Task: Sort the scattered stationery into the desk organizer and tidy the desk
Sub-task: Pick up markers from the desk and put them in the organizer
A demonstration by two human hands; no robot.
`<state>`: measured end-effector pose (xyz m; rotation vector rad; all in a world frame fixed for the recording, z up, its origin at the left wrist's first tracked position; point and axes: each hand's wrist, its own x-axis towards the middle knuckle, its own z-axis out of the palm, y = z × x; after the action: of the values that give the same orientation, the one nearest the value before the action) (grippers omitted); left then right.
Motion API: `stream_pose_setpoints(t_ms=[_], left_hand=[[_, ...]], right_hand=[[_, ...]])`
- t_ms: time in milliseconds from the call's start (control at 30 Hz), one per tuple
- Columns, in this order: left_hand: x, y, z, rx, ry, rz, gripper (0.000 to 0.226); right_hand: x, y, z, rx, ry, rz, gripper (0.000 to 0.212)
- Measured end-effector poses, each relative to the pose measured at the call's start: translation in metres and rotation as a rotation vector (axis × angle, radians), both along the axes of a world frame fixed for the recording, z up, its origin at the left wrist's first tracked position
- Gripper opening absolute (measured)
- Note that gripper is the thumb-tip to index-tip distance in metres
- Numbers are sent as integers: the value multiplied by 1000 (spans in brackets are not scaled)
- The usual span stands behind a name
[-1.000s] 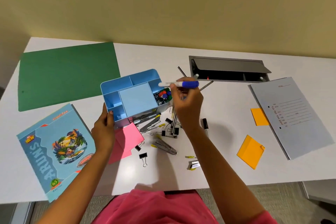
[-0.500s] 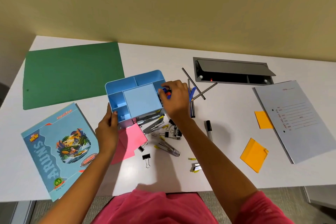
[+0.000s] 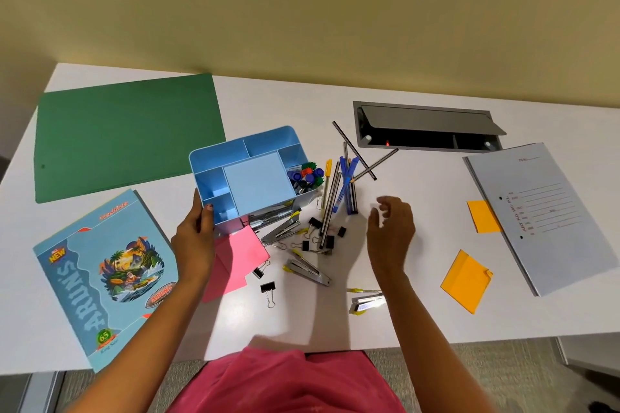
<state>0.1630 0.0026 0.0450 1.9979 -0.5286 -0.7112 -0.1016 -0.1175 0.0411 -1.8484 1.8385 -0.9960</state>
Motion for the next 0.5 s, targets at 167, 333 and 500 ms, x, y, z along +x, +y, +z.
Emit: stream_pose_setpoints(t_ms=[167,333,500], left_hand=[[0,0,-1,-9,24,23,44],[1,0,-3,0,27,22,43],[0,-1,-3,5,4,9,43]], right_hand=[[-37,9,-25,211,140,-152,31],[-48,8,-39,317,240,-165,34],[-43,-2,-37,315,256,-155,29]])
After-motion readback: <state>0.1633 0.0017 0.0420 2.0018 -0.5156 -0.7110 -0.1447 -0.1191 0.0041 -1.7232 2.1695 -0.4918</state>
